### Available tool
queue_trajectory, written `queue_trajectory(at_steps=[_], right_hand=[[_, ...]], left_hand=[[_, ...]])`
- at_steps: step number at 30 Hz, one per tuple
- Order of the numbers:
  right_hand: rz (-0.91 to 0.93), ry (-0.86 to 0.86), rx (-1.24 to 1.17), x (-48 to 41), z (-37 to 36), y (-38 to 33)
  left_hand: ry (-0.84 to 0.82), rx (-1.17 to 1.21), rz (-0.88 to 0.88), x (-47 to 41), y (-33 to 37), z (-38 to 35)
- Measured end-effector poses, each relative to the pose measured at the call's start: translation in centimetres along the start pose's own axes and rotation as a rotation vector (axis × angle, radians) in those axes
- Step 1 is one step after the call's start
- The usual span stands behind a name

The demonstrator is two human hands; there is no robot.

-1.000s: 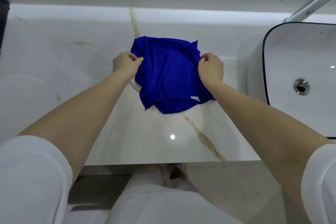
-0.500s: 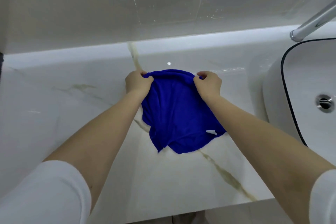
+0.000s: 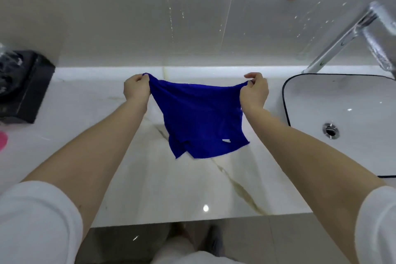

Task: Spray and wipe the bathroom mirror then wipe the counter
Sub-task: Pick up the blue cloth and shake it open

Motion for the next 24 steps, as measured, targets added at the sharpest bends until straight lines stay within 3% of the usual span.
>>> queue_trajectory(at_steps=[7,14,19,24], right_hand=[[0.081,0.106,-0.254,2.3,9.5,-8.0],[0.3,0.115,-0.299,5.0,16.1,-13.8],[0.395,0.165,-0.306,5.9,19.2,-15.5],[0.421,0.15,-0.218,5.7,20.6,-14.8]], left_hand=[[0.115,0.169,-0.15,7.0,9.2,4.7],[0.133,0.268,-0.265,12.2,17.4,7.2],[0.097,0.236,-0.389,14.4,19.6,8.3],[0.186,0.308,-0.359,15.1,19.6,9.0]])
Point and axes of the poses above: each hand's wrist, its own x-axis away from the middle knuckle, its own z-axis out of the back of the hand, y = z × x, the point moved 1 cm from there along -x, towards the middle knuckle, and after that the axes turned 1 degree about x, right-handed, at the moved point
